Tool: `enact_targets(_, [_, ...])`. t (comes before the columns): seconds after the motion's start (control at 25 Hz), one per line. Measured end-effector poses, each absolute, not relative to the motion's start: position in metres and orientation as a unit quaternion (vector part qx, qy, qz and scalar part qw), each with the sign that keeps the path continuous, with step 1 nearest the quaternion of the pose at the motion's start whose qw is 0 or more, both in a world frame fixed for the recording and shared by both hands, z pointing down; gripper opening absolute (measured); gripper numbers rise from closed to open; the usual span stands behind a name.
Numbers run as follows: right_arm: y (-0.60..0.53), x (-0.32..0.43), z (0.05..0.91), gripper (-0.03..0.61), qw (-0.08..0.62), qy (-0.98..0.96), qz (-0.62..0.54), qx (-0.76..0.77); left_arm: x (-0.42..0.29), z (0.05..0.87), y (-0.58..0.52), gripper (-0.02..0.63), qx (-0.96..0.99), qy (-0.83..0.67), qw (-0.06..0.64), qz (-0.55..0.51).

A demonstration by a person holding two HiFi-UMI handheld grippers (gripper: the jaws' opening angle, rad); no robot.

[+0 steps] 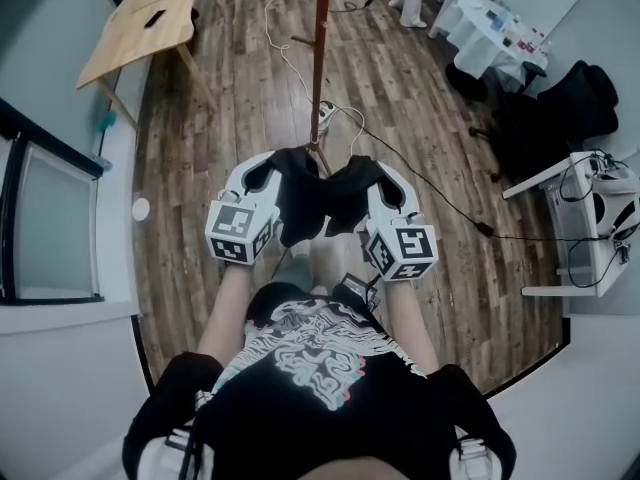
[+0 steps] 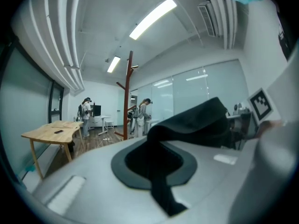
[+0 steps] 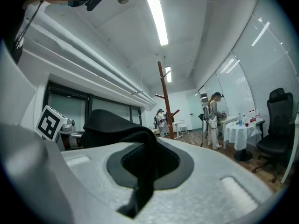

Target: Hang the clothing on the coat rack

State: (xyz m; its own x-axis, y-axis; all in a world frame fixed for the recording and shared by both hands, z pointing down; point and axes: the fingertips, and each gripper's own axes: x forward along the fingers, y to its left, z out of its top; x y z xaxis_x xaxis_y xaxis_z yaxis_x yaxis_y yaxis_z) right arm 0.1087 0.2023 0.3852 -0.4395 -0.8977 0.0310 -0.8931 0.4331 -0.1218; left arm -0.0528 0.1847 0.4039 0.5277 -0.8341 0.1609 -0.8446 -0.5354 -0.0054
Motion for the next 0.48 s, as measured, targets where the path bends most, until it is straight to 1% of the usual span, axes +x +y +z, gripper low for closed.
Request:
enact_targets(0.2, [0.174,0.109,0.39,0.009,0.028,0.849,-0.076,-0.522,-0.057,0.404,0.159,-0.003,0.871,-0.485,0.04,0.066])
enact_targets(0.48, [0.111,0.11,0.396,0.009,0.026,0.848,-0.082,-0.522,-0.056,0.407,0.095,-0.003,0.871,-0.485,0.039,0.064])
